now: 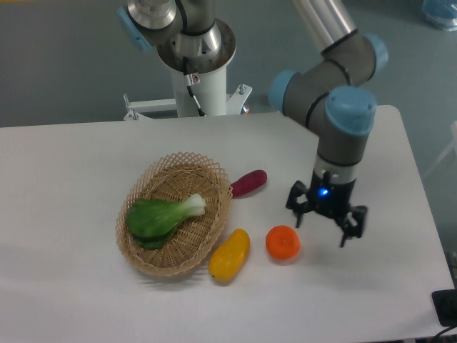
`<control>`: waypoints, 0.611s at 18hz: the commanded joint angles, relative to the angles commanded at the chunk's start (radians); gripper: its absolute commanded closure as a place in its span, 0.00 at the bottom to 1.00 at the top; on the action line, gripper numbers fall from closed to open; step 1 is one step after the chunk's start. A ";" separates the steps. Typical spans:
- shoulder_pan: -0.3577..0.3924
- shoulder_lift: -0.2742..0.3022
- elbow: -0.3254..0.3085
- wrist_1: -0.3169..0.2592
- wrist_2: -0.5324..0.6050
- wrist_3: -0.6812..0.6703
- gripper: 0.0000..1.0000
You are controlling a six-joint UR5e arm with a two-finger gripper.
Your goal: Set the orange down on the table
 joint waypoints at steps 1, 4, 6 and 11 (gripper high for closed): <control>0.002 0.020 0.006 -0.014 0.016 0.002 0.00; 0.066 0.074 0.058 -0.136 0.011 0.052 0.00; 0.109 0.081 0.095 -0.242 0.011 0.130 0.00; 0.214 0.135 0.101 -0.333 0.002 0.357 0.00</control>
